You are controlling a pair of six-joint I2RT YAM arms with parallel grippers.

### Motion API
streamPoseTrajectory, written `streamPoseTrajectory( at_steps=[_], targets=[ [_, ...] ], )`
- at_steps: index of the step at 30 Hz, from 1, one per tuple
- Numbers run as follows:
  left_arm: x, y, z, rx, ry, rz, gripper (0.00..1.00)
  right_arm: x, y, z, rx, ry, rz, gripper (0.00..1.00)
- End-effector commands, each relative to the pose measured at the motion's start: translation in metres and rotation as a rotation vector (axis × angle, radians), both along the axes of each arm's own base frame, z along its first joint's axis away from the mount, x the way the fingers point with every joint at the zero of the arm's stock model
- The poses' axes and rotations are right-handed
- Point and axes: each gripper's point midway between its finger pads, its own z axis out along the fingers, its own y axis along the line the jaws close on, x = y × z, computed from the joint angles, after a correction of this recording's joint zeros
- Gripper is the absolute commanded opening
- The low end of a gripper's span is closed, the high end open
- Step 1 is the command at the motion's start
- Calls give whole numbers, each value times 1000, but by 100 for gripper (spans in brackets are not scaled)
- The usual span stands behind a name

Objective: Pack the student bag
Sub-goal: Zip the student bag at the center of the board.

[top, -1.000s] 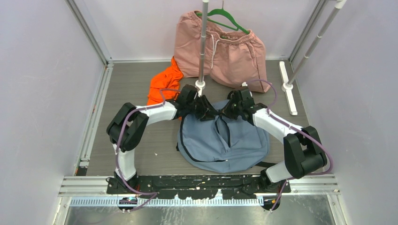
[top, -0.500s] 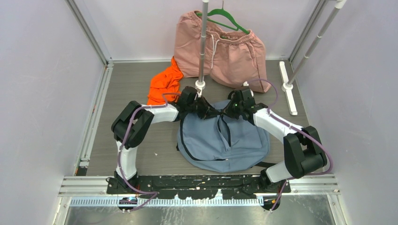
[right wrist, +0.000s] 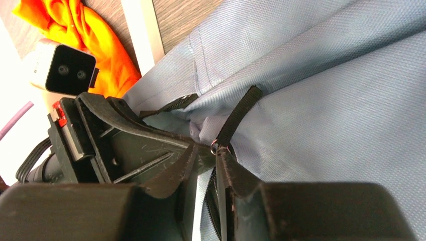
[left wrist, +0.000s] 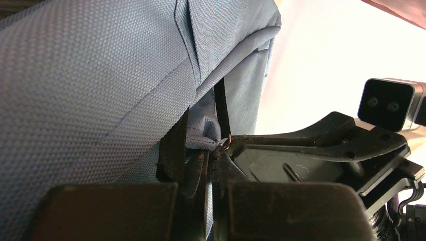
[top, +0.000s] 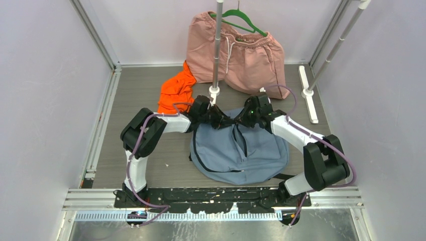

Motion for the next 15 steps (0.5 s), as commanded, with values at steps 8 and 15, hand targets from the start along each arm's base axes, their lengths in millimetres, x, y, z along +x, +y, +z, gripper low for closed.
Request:
streamPoseTrajectory(
  at_steps=[8, 15],
  targets=[
    [5, 4, 10, -27, -36, 28, 0, 17, -12, 0, -99, 26, -43, 29],
    [4, 6, 9, -34, -37, 25, 0, 18, -22, -10, -129, 47, -85, 38]
  ],
)
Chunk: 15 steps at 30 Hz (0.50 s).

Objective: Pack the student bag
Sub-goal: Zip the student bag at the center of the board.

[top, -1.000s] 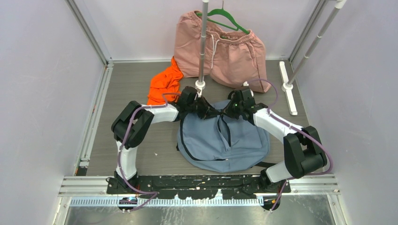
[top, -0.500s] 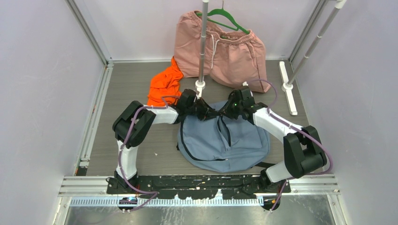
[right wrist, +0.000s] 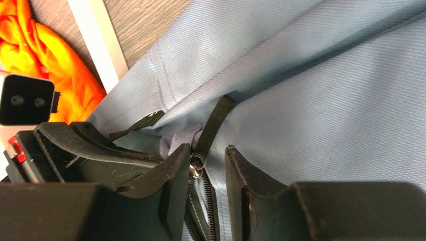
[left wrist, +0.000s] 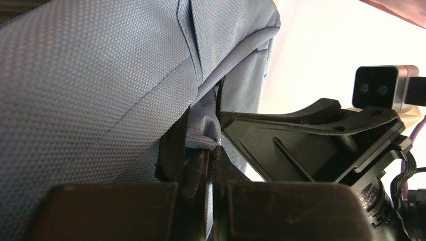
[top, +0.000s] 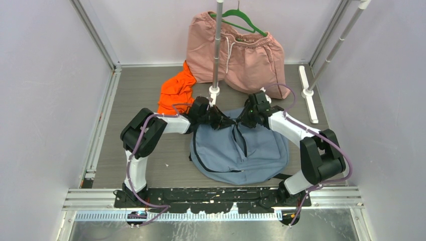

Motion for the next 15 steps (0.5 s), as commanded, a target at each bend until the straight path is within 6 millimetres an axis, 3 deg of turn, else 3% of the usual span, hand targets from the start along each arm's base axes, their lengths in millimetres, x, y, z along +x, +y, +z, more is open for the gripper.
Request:
streamPoseTrajectory(
  at_steps=[1, 7, 15],
  targets=[
    [3, 3, 11, -23, -23, 13, 0, 11, -6, 3, -31, -18, -26, 38],
    [0, 3, 7, -26, -12, 3, 0, 21, -6, -10, -28, 1, -38, 38],
    [-4, 3, 6, -27, -14, -20, 0, 33, -3, -12, -2, -6, -60, 47]
  ],
)
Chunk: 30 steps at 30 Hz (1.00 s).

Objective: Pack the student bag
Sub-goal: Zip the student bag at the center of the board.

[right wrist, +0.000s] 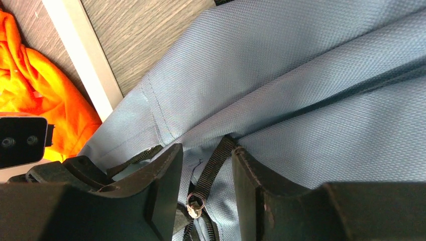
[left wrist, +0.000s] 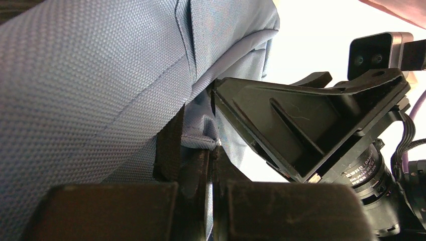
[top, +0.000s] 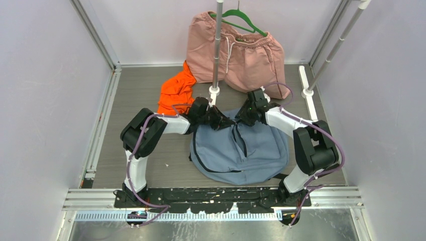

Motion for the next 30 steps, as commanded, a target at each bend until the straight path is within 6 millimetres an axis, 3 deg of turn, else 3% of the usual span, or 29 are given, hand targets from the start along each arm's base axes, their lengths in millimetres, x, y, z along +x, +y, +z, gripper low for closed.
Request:
streamPoseTrajectory(
  at_steps=[1, 6, 8, 20, 27, 30],
  targets=[
    [-4, 1, 8, -24, -13, -24, 0, 13, -1, 7, 11, -37, -28, 46],
    [-7, 2, 6, -12, -12, -37, 0, 13, -1, 10, 14, -47, -29, 11],
    [-8, 3, 6, -1, -16, -42, 0, 13, -3, 17, 12, -69, -32, 2],
    [-4, -7, 37, -54, -70, -87, 0, -6, -1, 69, 100, -264, 23, 1],
    [-6, -4, 45, -24, -87, -103, 30, -20, 6, 67, 144, -253, 75, 1],
    [-6, 0, 44, -2, -86, -91, 34, -24, 7, 71, 148, -259, 90, 1]
  ],
)
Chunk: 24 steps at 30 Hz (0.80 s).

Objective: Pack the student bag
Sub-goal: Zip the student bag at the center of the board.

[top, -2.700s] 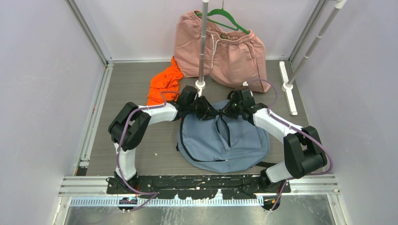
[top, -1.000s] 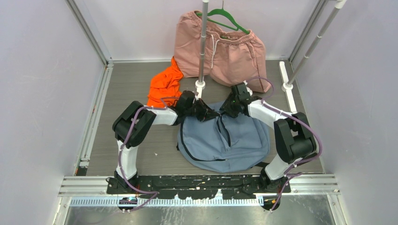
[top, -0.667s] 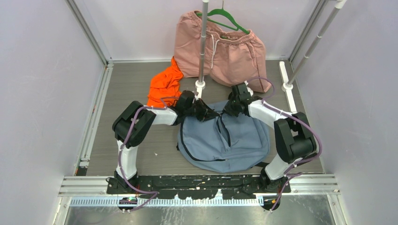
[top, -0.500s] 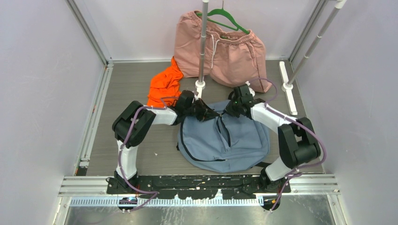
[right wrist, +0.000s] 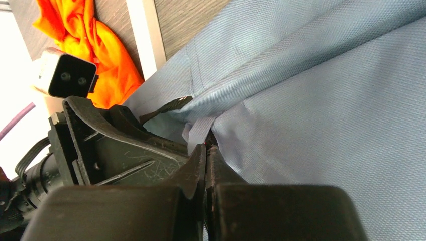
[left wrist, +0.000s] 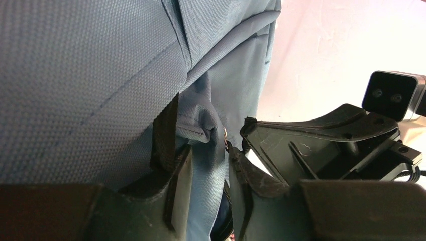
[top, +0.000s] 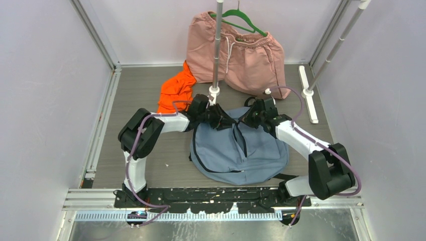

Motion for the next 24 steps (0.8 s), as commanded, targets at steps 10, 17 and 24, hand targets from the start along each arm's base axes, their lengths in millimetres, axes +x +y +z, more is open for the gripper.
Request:
streamPoseTrajectory(
  at_steps=[10, 17, 24],
  targets=[
    [30, 6, 32, -8, -94, 21, 34, -2, 4, 31, 28, -100, 47, 1],
    [34, -5, 23, -19, -73, -4, 31, -3, 5, 31, 26, -97, 53, 1],
    [37, -12, 21, -43, -65, -19, 29, -3, 7, 29, 37, -91, 63, 1]
  ],
)
